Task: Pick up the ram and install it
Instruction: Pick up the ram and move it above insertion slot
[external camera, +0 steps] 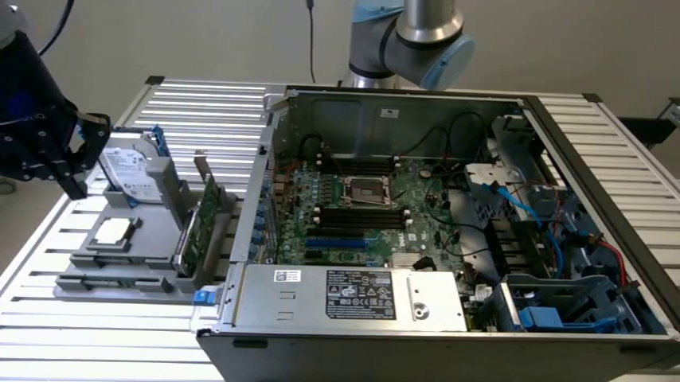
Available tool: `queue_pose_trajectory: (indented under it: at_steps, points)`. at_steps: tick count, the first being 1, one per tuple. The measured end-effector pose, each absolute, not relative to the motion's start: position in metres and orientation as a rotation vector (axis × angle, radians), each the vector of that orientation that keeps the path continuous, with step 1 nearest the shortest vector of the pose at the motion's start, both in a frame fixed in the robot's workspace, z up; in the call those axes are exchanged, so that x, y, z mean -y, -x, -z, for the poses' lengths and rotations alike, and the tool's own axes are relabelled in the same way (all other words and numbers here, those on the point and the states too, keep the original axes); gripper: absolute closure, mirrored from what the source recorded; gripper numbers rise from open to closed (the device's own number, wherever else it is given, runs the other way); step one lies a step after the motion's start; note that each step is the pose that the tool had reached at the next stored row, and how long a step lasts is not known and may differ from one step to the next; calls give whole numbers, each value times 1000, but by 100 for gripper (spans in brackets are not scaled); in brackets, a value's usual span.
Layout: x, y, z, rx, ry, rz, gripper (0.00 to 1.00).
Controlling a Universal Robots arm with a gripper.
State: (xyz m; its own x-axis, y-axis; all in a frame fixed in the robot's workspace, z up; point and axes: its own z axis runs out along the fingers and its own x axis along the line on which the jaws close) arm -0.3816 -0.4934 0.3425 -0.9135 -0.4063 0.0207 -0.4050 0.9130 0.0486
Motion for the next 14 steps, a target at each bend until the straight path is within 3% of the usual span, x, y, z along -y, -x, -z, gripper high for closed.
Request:
queue_pose_trajectory:
  at_steps: [14]
  points:
    - [493,382,-336,2932,-1025,61,89]
